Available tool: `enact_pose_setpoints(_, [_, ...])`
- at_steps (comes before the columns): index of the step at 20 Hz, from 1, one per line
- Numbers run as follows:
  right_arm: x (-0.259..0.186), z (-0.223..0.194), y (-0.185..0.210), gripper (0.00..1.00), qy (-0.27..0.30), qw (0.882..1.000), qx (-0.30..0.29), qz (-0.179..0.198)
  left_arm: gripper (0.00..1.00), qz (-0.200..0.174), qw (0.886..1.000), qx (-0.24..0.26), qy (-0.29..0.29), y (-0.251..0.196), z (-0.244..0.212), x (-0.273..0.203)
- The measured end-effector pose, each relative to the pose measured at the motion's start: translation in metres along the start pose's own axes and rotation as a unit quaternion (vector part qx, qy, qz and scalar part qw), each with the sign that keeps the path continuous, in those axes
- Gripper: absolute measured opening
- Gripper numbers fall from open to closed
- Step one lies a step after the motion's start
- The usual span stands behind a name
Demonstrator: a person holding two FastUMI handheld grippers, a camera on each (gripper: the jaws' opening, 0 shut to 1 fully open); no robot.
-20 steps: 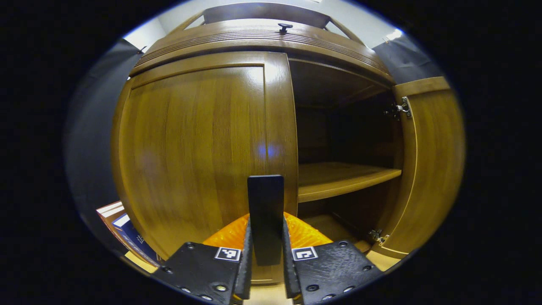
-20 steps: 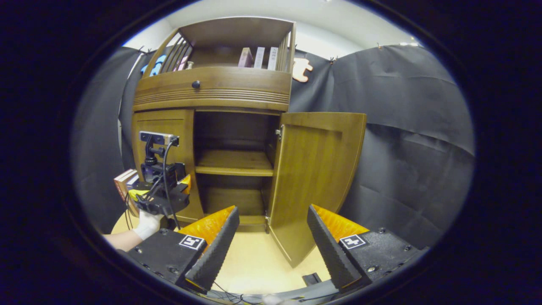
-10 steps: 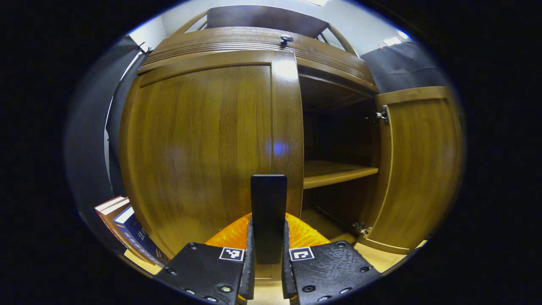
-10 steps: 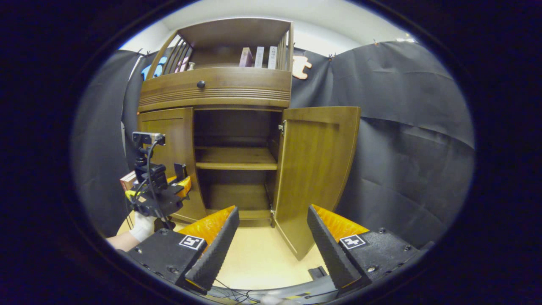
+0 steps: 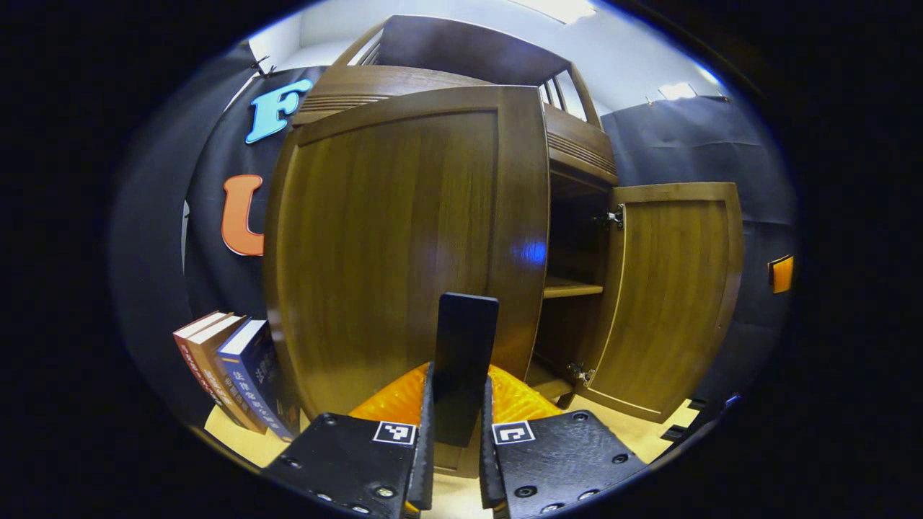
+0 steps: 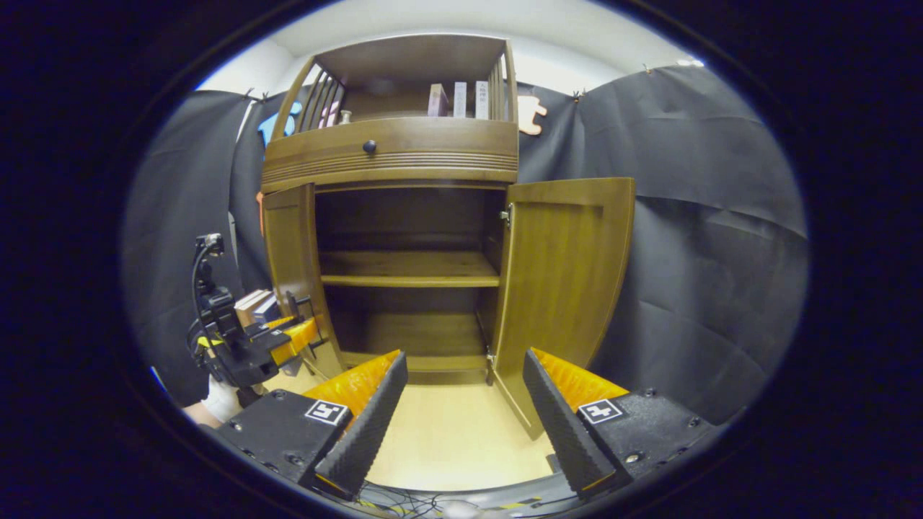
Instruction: Open the right door of the double-door shoe cabinet with the right hand, and open the left door with the left hand.
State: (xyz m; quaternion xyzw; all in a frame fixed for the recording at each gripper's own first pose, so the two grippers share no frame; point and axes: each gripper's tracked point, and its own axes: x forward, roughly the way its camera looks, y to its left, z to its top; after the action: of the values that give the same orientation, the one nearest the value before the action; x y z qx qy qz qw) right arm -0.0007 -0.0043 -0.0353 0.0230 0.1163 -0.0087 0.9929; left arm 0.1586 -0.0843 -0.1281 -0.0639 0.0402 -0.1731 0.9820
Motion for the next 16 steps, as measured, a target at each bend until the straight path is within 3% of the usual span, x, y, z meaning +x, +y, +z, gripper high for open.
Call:
enact_pose_setpoints(7, [-0.002, -0.003, 0.020, 1.00, -0.005, 0.999, 0.001, 0.038, 0.24, 0.026, 0.999, 0.017, 0.005, 0.029, -0.001, -0.052])
enact_pose_setpoints(8, [-0.002, -0.004, 0.024, 1.00, -0.005, 0.999, 0.000, 0.043, 0.32, 0.033, 0.999, 0.010, 0.006, 0.035, -0.001, -0.061])
enact_pose_setpoints(10, [-0.002, -0.007, 0.030, 1.00, -0.005, 0.999, 0.000, 0.053, 0.32, 0.048, 0.999, 0.005, 0.009, 0.049, -0.002, -0.076])
enact_pose_setpoints(11, [-0.001, -0.008, 0.033, 1.00, -0.005, 0.998, 0.002, 0.059, 0.24, 0.055, 0.998, 0.015, 0.007, 0.055, 0.000, -0.082])
enact_pose_setpoints(12, [-0.001, -0.009, 0.037, 1.00, -0.003, 0.998, 0.004, 0.066, 0.24, 0.068, 0.997, 0.029, 0.013, 0.064, -0.004, -0.077])
enact_pose_setpoints(13, [0.000, -0.011, 0.040, 1.00, -0.002, 0.997, 0.006, 0.071, 0.11, 0.075, 0.996, 0.040, 0.010, 0.069, 0.000, -0.094])
enact_pose_setpoints(16, [0.000, -0.011, 0.047, 1.00, -0.005, 0.996, 0.003, 0.084, 0.07, 0.095, 0.995, 0.037, 0.015, 0.086, -0.005, -0.104])
